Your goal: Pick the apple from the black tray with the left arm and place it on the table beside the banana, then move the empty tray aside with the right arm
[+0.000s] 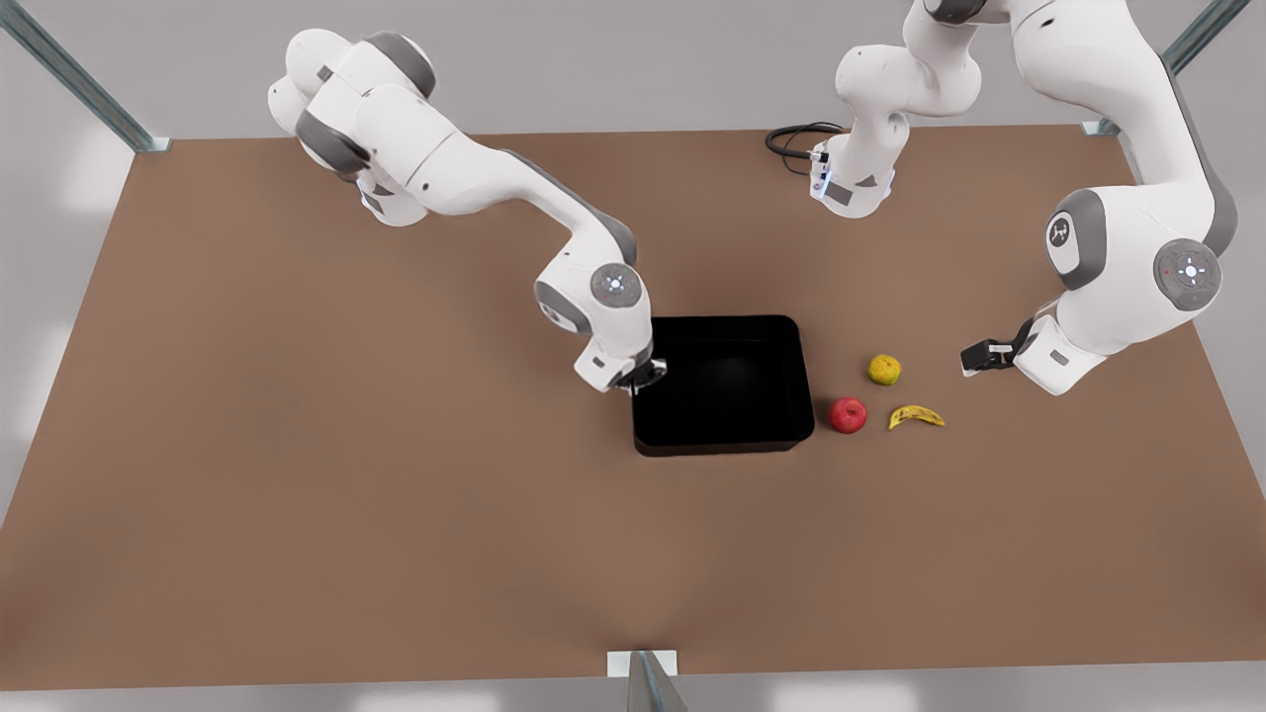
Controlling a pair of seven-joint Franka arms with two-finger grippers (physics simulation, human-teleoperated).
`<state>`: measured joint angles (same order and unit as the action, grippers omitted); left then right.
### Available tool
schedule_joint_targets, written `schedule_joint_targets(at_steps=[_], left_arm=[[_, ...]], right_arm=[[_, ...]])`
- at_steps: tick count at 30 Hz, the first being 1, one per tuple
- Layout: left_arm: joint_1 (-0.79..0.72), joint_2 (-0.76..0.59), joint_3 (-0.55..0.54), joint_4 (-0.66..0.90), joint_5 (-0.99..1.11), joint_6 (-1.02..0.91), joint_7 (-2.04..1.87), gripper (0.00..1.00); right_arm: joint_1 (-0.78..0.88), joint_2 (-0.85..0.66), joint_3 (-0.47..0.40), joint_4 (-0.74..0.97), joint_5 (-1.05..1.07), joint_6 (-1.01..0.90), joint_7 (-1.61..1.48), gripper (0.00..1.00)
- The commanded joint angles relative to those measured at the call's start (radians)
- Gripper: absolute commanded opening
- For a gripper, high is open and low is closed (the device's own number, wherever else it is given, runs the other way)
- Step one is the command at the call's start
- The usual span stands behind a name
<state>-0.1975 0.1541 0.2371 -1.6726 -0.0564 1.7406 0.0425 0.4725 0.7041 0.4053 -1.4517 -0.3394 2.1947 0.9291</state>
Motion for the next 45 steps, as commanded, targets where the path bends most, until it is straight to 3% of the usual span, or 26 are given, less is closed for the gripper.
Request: schedule_joint_targets(at_steps=[1, 9, 14, 20, 27, 32, 39, 45], left_arm=[[-0.003, 0.001, -0.004, 0.004, -0.011, 0.042, 0.01, 1.0], [-0.013, 0.019, -0.004, 0.074, -0.057, 0.053, -0.024, 1.0], [-0.013, 0.021, 0.001, 0.087, -0.023, 0.048, -0.027, 1.0], [-0.019, 0.033, -0.004, 0.105, -0.014, 0.05, -0.021, 1.0], [-0.017, 0.033, -0.004, 0.105, -0.013, 0.048, -0.023, 1.0], [-0.017, 0.035, -0.004, 0.105, 0.015, 0.05, -0.023, 1.0], [-0.017, 0.035, -0.004, 0.105, 0.015, 0.048, -0.021, 1.0], [-0.017, 0.035, -0.004, 0.105, 0.015, 0.05, -0.021, 1.0]], right_arm=[[-0.012, -0.026, 0.003, 0.001, 0.023, -0.128, -0.118, 0.2], [-0.124, -0.144, -0.002, 0.007, 0.135, -0.339, -0.432, 0.19], [-0.204, -0.225, -0.049, 0.008, 0.186, -0.446, -0.726, 0.17], [-0.206, -0.311, -0.27, 0.022, 0.275, -0.516, -1.179, 0.17], [-0.207, -0.313, -0.545, 0.03, 0.39, -0.52, -1.667, 0.16], [-0.207, -0.313, -0.674, 0.039, 0.428, -0.52, -1.862, 0.15], [-0.241, -0.27, -0.784, 0.037, 0.473, -0.52, -1.902, 0.15], [-0.265, -0.158, -0.816, 0.039, 0.494, -0.497, -1.902, 0.15]])
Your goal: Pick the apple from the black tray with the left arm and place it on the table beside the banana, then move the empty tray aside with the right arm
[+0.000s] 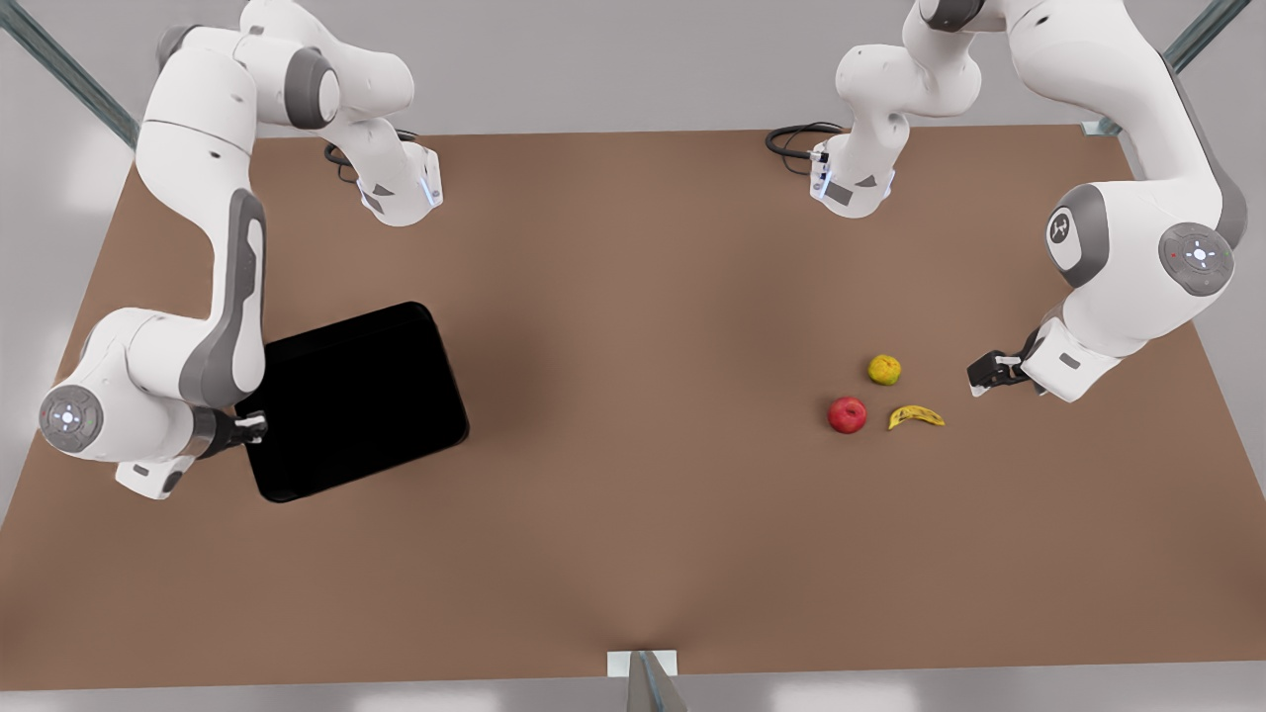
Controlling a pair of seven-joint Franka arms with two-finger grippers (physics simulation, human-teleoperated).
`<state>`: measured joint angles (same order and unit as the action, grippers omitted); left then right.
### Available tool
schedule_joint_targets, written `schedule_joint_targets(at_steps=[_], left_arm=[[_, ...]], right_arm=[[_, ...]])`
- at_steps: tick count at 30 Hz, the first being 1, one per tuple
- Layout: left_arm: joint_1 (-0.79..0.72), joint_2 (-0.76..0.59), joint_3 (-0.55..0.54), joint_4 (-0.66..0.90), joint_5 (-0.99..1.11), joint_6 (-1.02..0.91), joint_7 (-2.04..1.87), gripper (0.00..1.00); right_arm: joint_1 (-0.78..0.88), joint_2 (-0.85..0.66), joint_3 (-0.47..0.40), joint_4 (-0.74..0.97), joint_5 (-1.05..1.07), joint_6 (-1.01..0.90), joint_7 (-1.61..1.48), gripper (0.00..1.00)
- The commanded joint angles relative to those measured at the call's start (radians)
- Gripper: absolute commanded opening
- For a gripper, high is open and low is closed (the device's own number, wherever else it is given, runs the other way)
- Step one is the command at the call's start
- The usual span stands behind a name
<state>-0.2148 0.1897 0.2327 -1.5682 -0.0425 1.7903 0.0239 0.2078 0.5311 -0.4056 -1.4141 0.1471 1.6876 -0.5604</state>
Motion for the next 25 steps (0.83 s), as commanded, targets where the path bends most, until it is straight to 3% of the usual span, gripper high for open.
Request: schedule_joint_targets(at_steps=[1, 6, 7, 8, 9, 13, 15, 17, 18, 22, 25], left_arm=[[0.0, -0.001, 0.0, 0.001, 0.001, 0.0, -0.002, 1.0], [0.0, -0.001, 0.0, 0.001, 0.003, 0.0, -0.002, 1.0], [0.0, -0.001, 0.0, 0.001, 0.003, 0.0, -0.002, 1.0], [0.0, -0.001, 0.0, 0.001, 0.003, 0.0, -0.002, 1.0], [0.0, -0.001, 0.0, 0.001, 0.003, 0.0, -0.002, 1.0], [0.0, -0.001, 0.0, 0.001, 0.003, 0.0, -0.002, 1.0], [0.0, -0.001, 0.0, 0.001, 0.003, 0.0, -0.002, 1.0], [0.0, -0.001, 0.0, -0.001, 0.003, 0.0, -0.001, 1.0], [0.0, -0.001, 0.0, 0.001, 0.003, 0.0, -0.001, 1.0], [0.002, -0.001, 0.0, -0.001, 0.003, 0.0, -0.001, 1.0], [0.002, -0.001, 0.0, -0.001, 0.003, 0.0, -0.001, 1.0]], right_arm=[[-0.001, 0.032, -0.007, 0.0, 0.008, 0.049, -0.414, 0.15], [-0.008, 0.093, -0.012, 0.001, 0.006, 0.118, -0.414, 0.22], [-0.008, 0.093, -0.012, 0.001, 0.006, 0.118, -0.412, 0.34], [-0.008, 0.093, -0.012, 0.001, 0.005, 0.118, -0.403, 0.81], [-0.007, 0.092, -0.012, 0.003, 0.005, 0.118, -0.4, 0.98], [0.01, 0.041, 0.021, 0.076, 0.003, 0.035, -0.259, 1.0], [0.004, -0.005, 0.145, 0.213, -0.018, -0.134, -0.026, 1.0], [-0.123, -0.082, 0.415, 0.221, -0.181, -0.132, 0.102, 1.0], [-0.165, -0.097, 0.464, 0.221, -0.228, -0.131, 0.14, 1.0], [-0.171, -0.118, 0.439, 0.219, -0.228, -0.118, 0.197, 1.0], [-0.171, -0.051, 0.432, 0.221, -0.224, 0.099, 0.286, 1.0]])
